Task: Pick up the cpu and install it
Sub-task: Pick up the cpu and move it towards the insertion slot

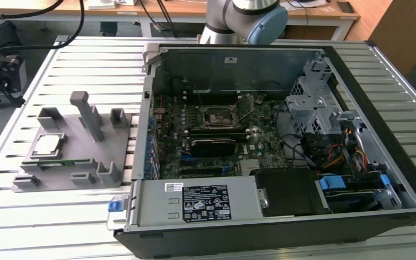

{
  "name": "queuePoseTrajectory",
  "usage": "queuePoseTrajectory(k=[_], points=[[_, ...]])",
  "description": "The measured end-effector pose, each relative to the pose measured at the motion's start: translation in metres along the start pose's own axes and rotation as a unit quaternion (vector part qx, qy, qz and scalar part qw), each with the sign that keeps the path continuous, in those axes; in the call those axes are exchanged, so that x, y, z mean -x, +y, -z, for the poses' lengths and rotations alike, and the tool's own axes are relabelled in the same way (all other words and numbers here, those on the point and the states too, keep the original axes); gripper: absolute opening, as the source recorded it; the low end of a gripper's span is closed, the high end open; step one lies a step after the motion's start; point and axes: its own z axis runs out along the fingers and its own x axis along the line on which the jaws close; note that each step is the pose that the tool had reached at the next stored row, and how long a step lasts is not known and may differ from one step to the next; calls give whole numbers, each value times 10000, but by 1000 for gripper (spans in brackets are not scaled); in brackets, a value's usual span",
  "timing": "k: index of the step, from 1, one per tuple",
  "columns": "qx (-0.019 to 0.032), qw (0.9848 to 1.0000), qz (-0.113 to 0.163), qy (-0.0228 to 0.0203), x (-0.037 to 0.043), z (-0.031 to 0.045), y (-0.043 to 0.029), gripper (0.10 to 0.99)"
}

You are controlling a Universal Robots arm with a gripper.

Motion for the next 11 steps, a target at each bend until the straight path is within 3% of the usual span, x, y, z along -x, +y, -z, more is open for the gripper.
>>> queuePoseTrajectory(k=[1,3,4,8,11], points=[[0,10000,4,0,3,-9,-1,408],[0,10000,13,1,9,-27,-1,525],[0,10000,18,0,10,-41,-2,525],[0,10000,24,1,11,-112,-6,706],[-1,10000,24,-6,13,-166,-9,706]])
